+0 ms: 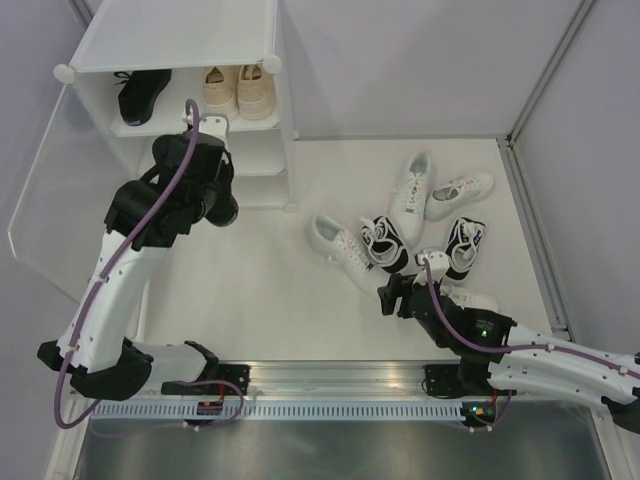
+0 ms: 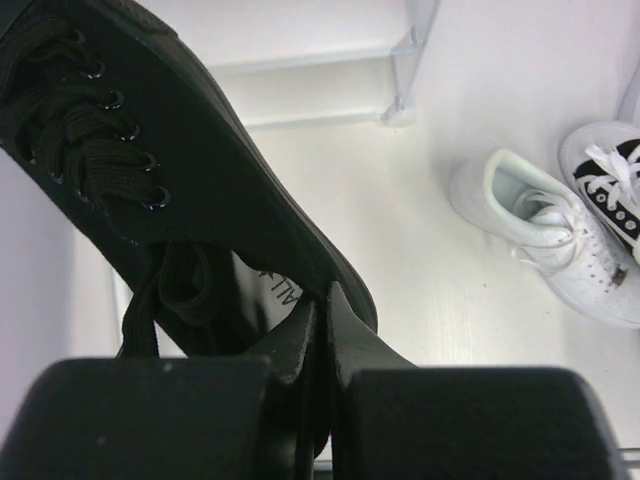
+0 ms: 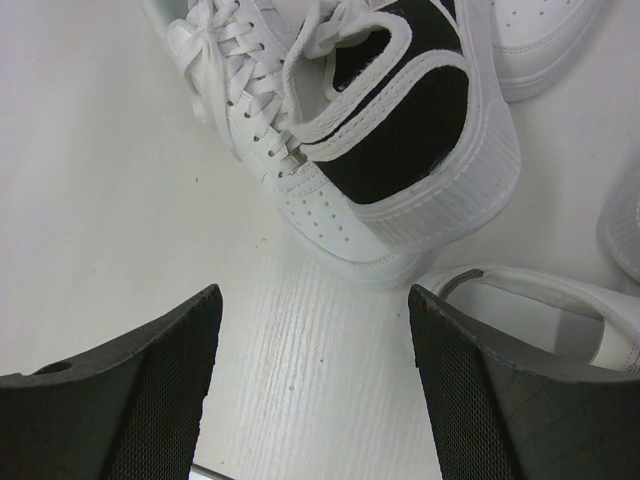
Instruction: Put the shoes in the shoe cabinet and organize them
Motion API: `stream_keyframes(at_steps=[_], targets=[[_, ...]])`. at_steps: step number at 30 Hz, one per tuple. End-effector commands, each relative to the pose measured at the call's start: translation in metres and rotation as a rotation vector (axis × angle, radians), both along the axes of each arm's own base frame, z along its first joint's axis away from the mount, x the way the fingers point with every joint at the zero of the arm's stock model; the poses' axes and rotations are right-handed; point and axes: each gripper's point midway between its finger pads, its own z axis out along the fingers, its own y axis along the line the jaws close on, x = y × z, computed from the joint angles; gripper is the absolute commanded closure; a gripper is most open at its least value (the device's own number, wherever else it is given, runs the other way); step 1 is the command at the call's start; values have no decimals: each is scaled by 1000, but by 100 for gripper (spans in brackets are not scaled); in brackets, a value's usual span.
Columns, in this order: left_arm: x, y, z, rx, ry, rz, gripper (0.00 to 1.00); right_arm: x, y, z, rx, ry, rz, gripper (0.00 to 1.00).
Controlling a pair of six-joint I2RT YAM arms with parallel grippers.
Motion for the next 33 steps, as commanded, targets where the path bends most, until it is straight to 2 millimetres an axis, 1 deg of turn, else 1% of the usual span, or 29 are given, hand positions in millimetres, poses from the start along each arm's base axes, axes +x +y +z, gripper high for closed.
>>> stream_keyframes(at_steps=[1, 3, 4, 5, 6, 7, 8, 10, 13, 16, 17, 19, 22, 23, 24, 26, 30, 31, 33], targets=[[26, 8, 38, 174, -101, -146, 98, 3, 6, 16, 40, -15, -5, 21], [41, 12, 50, 221, -145, -166, 98, 3, 8, 16, 38, -13, -4, 21], [50, 12, 47, 271, -136, -206, 98, 3, 9, 14, 31, -8, 1, 21], [57, 16, 46, 290, -126, -209, 98, 3, 11, 15, 29, -3, 6, 21], [61, 19, 50, 309, -129, -215, 98, 3, 12, 15, 29, 1, 7, 21], [66, 23, 49, 352, -122, -229, 98, 2, 14, 13, 20, 10, 11, 21], [75, 30, 45, 380, -105, -213, 98, 2, 16, 16, 24, 12, 20, 21], [84, 36, 52, 419, -131, -220, 98, 2, 19, 15, 19, 24, 23, 21], [97, 45, 60, 436, -149, -225, 98, 1, 25, 21, 21, 35, 36, 21], [109, 47, 62, 478, -156, -243, 98, 3, 29, 22, 0, 42, 43, 21], [112, 46, 64, 480, -162, -249, 98, 4, 32, 27, 4, 39, 46, 21], [123, 48, 61, 506, -153, -255, 98, 7, 38, 31, -15, 38, 46, 21], [135, 64, 59, 546, -139, -216, 98, 11, 46, 35, -39, 44, 49, 21], [138, 73, 64, 553, -147, -196, 98, 12, 47, 36, -44, 46, 50, 21], [140, 76, 65, 561, -148, -197, 98, 13, 49, 33, -54, 52, 49, 21], [144, 81, 70, 566, -165, -186, 98, 14, 53, 35, -50, 53, 47, 21], [144, 85, 75, 611, -174, -198, 98, 18, 60, 28, -84, 69, 49, 21], [147, 82, 75, 614, -180, -225, 98, 19, 64, 32, -79, 66, 50, 21], [155, 78, 76, 633, -201, -263, 98, 20, 66, 32, -90, 68, 54, 21]])
